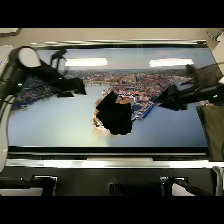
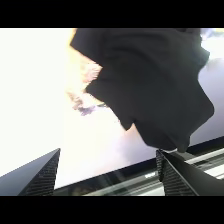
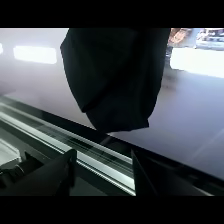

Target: Fold the clothes and pants, and hang the long-sleeved shirts on hangers.

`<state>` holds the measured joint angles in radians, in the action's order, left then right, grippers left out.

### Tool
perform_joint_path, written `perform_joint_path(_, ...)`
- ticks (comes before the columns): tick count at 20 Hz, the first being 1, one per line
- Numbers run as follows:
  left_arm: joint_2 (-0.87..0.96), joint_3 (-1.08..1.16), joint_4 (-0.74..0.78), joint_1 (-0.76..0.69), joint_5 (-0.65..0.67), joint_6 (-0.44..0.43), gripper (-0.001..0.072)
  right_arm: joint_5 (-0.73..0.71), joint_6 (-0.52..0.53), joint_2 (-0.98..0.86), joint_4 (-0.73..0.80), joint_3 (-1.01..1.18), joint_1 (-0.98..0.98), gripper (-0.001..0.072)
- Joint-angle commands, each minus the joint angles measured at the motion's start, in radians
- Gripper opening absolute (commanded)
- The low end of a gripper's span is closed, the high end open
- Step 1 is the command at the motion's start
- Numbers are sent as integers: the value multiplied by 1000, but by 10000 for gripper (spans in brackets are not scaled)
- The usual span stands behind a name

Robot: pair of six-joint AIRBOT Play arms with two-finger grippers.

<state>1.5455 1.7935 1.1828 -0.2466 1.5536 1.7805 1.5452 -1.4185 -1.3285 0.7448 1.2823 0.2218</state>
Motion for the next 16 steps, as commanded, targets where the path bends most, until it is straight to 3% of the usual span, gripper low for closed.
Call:
perform_joint_path(1,-64,-126,-134,151,-2,-103,701,-156,175,-92,-89,-183,22,425)
perform_joint_path(5,-73,-204,-246,230,-12,-167,702,-304,153,-237,-189,-211,-18,425)
perform_joint_path(9,-72,-207,-249,241,-71,-185,701,-420,149,-350,-237,-206,-121,424)
perform_joint_path(16,-72,-207,-249,241,-81,-188,702,-599,76,-394,-233,-139,-227,423)
